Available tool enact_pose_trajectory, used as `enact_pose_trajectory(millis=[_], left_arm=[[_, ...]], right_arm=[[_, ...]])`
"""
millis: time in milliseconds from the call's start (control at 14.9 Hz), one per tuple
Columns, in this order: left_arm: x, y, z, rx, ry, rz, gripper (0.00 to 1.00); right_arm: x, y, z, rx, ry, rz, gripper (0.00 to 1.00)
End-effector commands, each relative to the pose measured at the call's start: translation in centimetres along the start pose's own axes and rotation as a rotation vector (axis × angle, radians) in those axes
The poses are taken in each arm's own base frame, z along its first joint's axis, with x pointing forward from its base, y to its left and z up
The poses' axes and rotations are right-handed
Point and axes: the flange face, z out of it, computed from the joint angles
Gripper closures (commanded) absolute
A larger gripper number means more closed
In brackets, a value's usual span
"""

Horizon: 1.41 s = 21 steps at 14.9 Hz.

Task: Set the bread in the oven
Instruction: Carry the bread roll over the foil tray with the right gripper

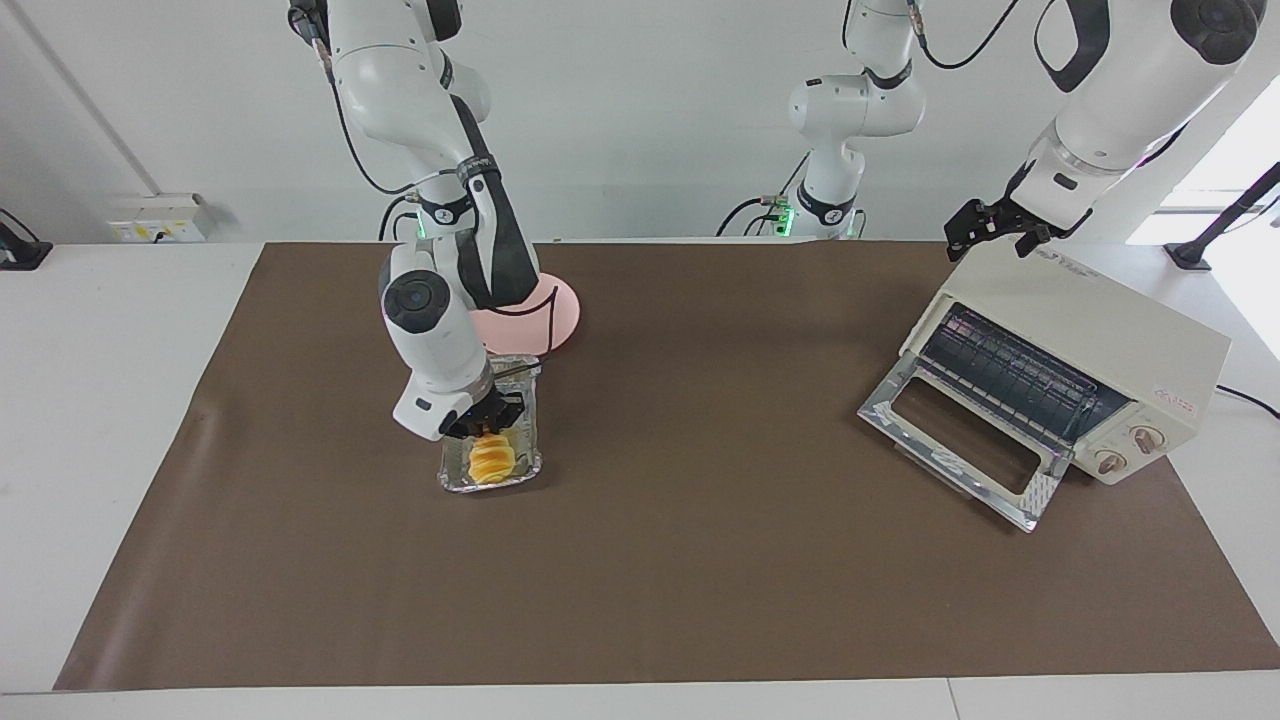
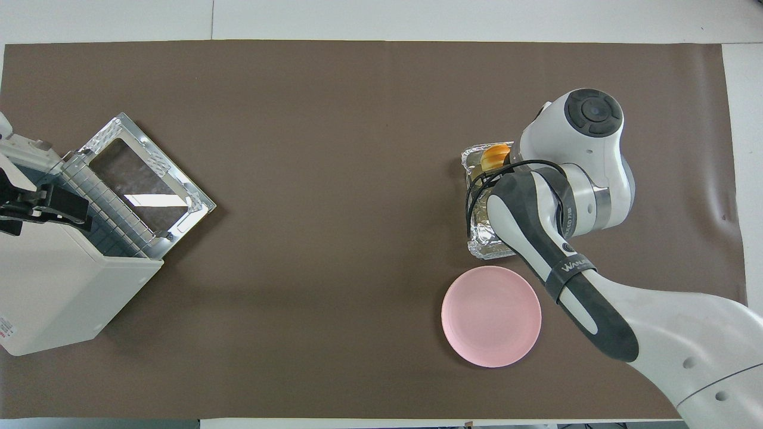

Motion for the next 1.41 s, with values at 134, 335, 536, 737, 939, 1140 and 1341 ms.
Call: enact_pose_trajectory(millis=[134, 335, 536, 737, 939, 1140, 1341], left_arm=[[-0.5, -0.3, -0.3, 0.014, 0.017, -0.008, 0.00], [-0.5, -0.3, -0.3, 0.014, 0.017, -0.008, 0.00], [-0.5, -0.3, -0.3, 0.014, 0.017, -0.008, 0.00], [-0.5, -0.3, -0.3, 0.014, 0.017, -0.008, 0.00], [-0.5, -0.3, -0.3, 0.014, 0.017, -0.008, 0.00], [-0.5, -0.3, -0.3, 0.014, 0.017, -0.008, 0.00], [-0.5, -0.3, -0.3, 0.014, 0.017, -0.008, 0.00]], right_arm=[[-0.7, 0.0, 0.8, -0.002, -0.003, 0.009, 0.00], [-0.9, -0.4, 0.5, 0.002, -0.022, 0.036, 0.00], [-1.1, -0.9, -0.4, 0.003, -0.039, 0.048, 0.00], [-1.5, -0.6, -3.1, 0.009, -0.045, 0.055, 0.00], [-2.4, -0.4, -6.5, 0.012, -0.060, 0.067, 0.00], [-2.7, 1.2, -7.1, 0.008, -0.057, 0.088, 0.00], [-3.0, 3.9, -6.6, 0.002, -0.048, 0.122, 0.00]])
